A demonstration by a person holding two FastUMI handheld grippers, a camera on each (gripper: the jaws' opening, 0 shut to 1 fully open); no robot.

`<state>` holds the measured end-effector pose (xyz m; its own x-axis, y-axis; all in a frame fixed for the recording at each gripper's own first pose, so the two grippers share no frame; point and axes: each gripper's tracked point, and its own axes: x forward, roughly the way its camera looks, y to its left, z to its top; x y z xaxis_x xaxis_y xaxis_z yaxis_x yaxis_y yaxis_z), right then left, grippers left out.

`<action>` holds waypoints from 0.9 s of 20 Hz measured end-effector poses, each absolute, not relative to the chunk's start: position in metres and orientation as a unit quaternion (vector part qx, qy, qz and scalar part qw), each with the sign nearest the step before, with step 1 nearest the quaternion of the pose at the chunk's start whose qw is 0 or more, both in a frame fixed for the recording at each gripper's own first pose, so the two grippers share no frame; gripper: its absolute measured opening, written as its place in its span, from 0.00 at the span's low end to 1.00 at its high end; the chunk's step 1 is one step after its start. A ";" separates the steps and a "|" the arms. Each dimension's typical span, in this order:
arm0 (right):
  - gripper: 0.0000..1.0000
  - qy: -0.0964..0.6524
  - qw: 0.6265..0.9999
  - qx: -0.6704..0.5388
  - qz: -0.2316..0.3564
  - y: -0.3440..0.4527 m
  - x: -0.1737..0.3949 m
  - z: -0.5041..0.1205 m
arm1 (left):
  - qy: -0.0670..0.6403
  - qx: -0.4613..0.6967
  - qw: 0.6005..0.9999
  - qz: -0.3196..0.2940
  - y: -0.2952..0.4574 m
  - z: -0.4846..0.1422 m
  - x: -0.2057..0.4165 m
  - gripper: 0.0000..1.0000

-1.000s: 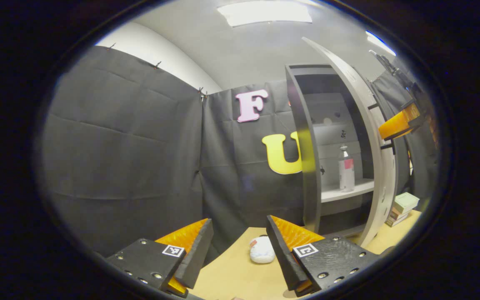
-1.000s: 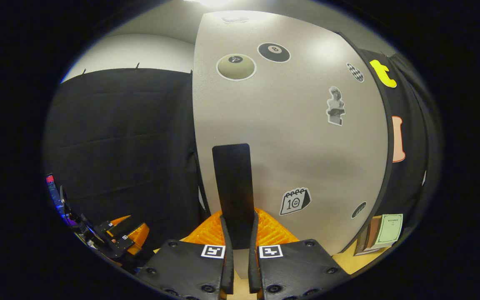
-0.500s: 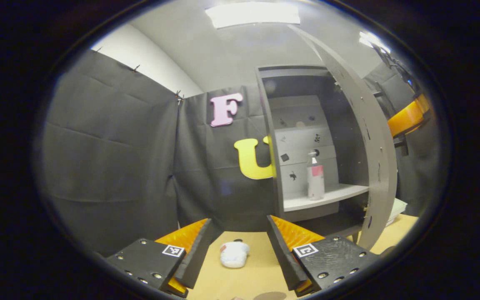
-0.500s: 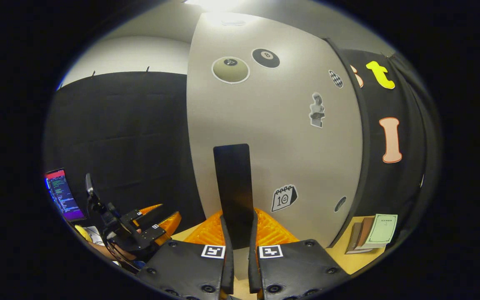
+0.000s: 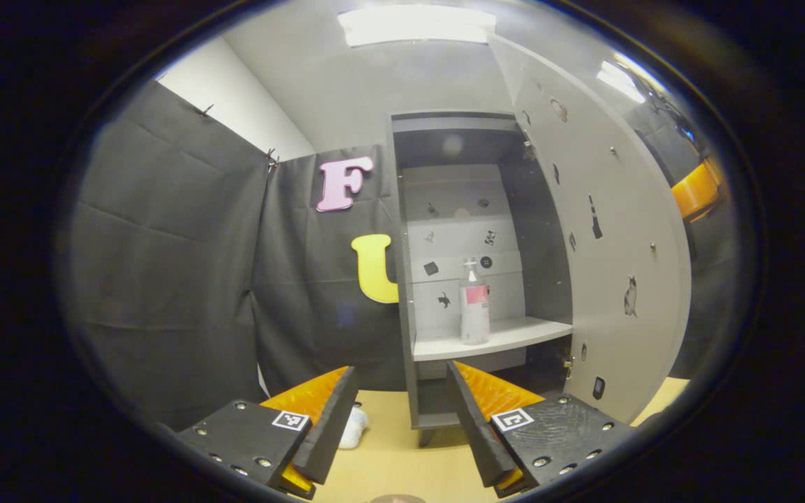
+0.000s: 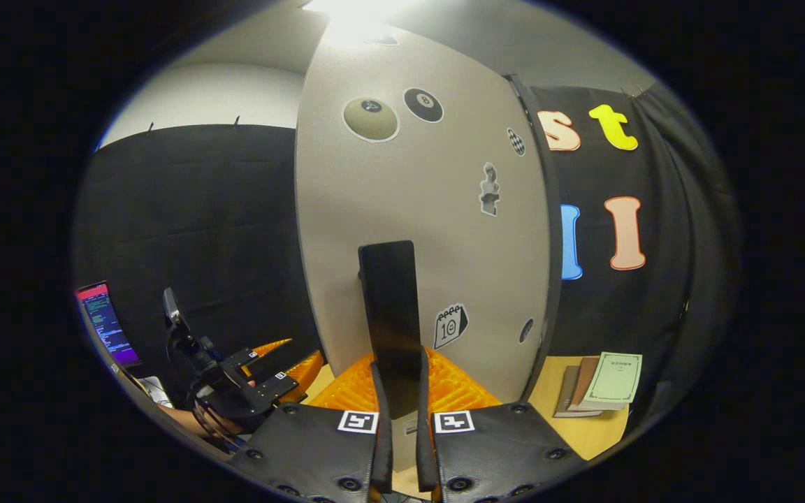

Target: Open the cabinet door with the right hand, grasp the bottle in the cabinet with the left hand and place it on the coaster, then close the cabinet door with the right hand.

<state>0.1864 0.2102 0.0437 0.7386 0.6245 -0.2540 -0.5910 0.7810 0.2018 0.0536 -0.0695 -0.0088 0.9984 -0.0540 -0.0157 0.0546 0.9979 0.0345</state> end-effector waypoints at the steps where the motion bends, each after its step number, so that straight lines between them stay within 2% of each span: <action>1: 0.15 0.154 0.933 0.051 0.321 0.206 0.187 0.044 | 0.007 0.017 0.999 -0.029 -0.073 -0.010 0.052 0.77; 9: 0.15 0.138 0.954 0.044 0.264 0.178 0.198 0.043 | 0.009 0.014 0.999 -0.043 -0.121 -0.005 0.038 0.77; 14: 0.14 0.122 0.970 0.032 0.208 0.153 0.213 0.041 | 0.008 0.022 0.999 -0.048 -0.153 -0.002 0.026 0.77; 15: 0.10 0.120 0.971 0.038 0.205 0.152 0.215 0.042 | 0.008 0.025 0.999 -0.048 -0.158 -0.002 0.022 0.79; 18: 0.14 0.112 0.962 0.072 0.239 0.169 0.214 0.045 | 0.006 0.032 0.999 -0.043 -0.168 0.005 0.016 0.79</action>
